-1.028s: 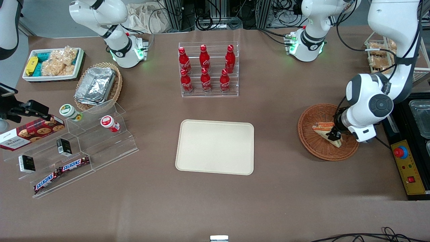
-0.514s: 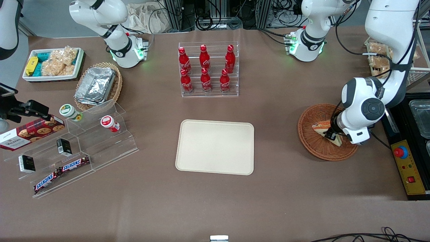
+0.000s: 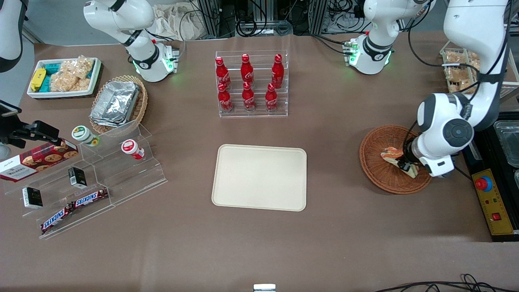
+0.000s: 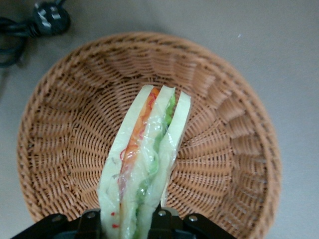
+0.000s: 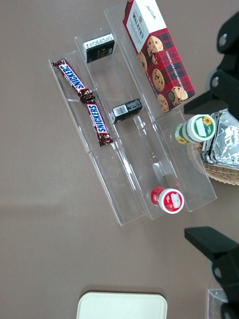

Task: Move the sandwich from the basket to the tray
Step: 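Lower the left gripper onto the sandwich and close on it, then lift the sandwich out of the basket and carry it over the tray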

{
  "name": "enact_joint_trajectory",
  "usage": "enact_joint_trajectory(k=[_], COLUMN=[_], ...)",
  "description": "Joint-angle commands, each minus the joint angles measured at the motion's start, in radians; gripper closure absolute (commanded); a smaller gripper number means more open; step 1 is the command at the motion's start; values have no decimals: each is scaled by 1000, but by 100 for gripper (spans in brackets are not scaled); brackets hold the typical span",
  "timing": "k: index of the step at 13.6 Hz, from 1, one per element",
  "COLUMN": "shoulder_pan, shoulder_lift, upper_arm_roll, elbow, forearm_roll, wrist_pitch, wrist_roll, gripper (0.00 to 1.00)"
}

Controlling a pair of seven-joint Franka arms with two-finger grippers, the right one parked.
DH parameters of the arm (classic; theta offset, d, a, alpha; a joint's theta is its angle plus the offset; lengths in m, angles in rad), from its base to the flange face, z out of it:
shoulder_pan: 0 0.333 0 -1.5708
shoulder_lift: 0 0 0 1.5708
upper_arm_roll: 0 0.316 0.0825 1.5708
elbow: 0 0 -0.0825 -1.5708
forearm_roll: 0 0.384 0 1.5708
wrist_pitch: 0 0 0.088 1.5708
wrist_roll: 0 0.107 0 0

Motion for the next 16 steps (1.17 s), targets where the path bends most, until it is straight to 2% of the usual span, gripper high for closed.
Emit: enact_joint_trajectory(k=[1, 5, 8, 10, 13, 15, 16], shoulder_pan=[-5, -9, -14, -14, -14, -29, -73], shoulder_lift=[-10, 11, 22, 19, 60, 118, 149], upper_arm_roll=[-5, -51, -142, -249, -379, -454, -458], elbow=[136, 388, 540, 560, 563, 563, 563], forearm_roll=[3, -16, -42, -37, -36, -24, 1], wrist_pitch=[-151, -358, -462, -478, -455, -398, -380], wrist_roll=[-14, 4, 125, 200, 426, 442, 445], gripper=[100, 100, 100, 100, 100, 100, 100])
